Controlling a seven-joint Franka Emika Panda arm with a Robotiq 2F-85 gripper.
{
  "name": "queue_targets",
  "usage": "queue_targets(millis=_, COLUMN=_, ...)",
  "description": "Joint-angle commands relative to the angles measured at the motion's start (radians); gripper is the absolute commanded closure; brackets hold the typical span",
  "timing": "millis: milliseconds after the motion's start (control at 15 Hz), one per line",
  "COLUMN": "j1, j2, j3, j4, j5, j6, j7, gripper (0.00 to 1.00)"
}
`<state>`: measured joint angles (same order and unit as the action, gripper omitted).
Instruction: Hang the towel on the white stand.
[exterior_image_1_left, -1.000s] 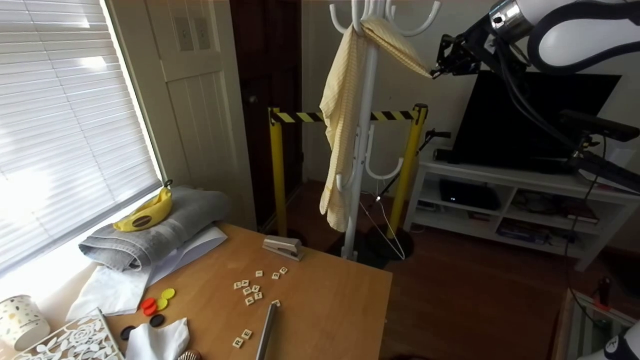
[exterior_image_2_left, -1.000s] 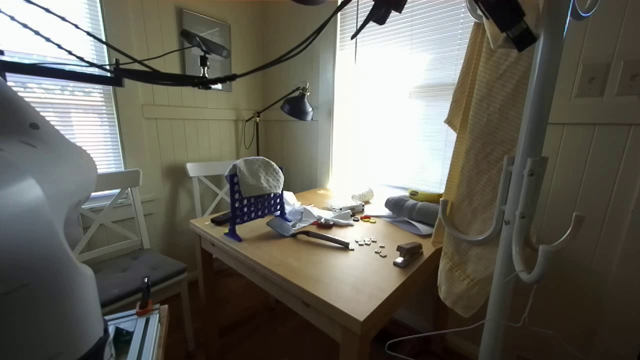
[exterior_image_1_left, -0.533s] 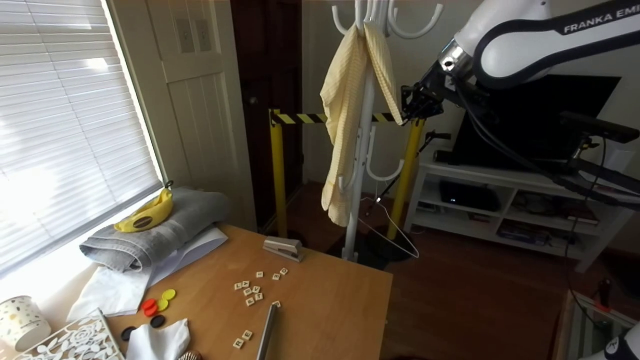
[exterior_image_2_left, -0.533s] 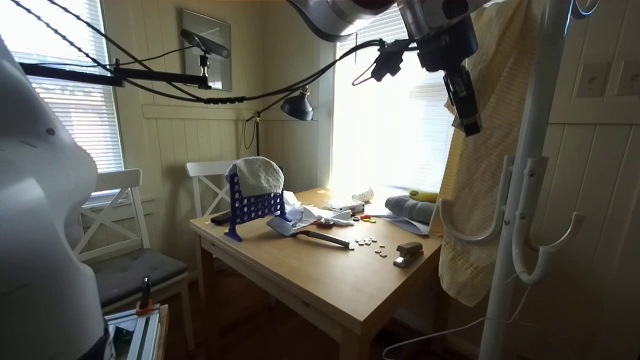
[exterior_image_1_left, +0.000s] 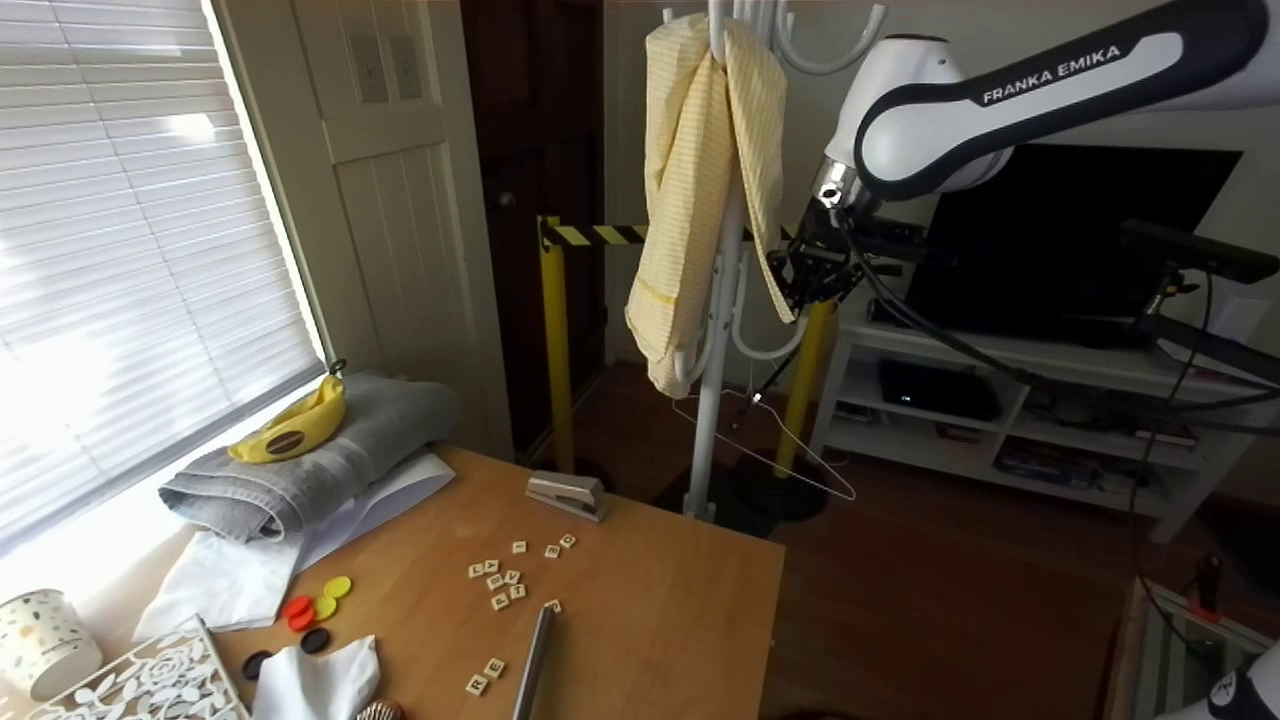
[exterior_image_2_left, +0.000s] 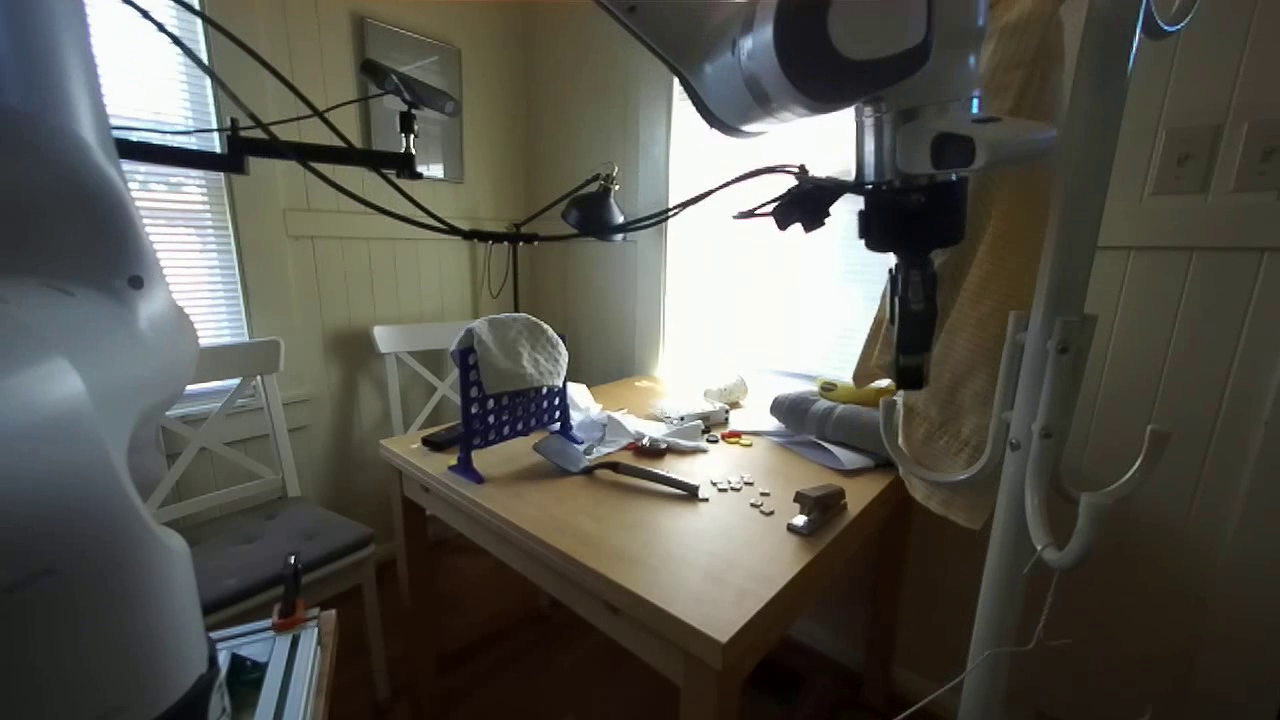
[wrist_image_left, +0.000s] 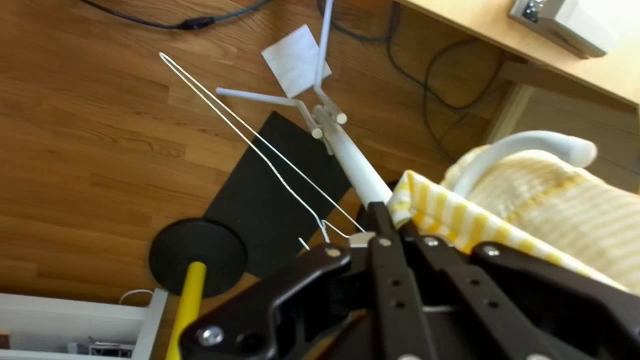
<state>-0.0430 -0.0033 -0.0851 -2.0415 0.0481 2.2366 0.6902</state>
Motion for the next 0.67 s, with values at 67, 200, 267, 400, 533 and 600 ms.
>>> queue_targets(millis=67, j1=-0.076, j2=0.093, j3=-0.059, j4=0.087, j5=0.048, j6=-0.216, j7=-0.133, gripper=0.99)
queue_targets(millis=200, j1=-0.105, j2=0.118, j3=-0.087, j4=0.115, j5=0.038, j6=-0.268, j7=-0.163, gripper=0.99)
queue_targets(millis=267, j1=-0.114, j2=0.124, j3=-0.097, j4=0.119, j5=0.033, j6=-0.271, j7=-0.173, gripper=0.99)
queue_targets(millis=400, j1=-0.125, j2=0.117, j3=-0.11, j4=0.119, j5=0.023, j6=-0.215, j7=-0.194, gripper=0.99)
queue_targets(millis=533, j1=-0.099, j2=0.108, j3=-0.09, j4=0.114, j5=0.011, j6=-0.135, j7=-0.179, gripper=0.99)
queue_targets(millis=600, j1=-0.095, j2=0.107, j3=-0.086, j4=0.113, j5=0.019, j6=-0.11, j7=-0.187, gripper=0.84)
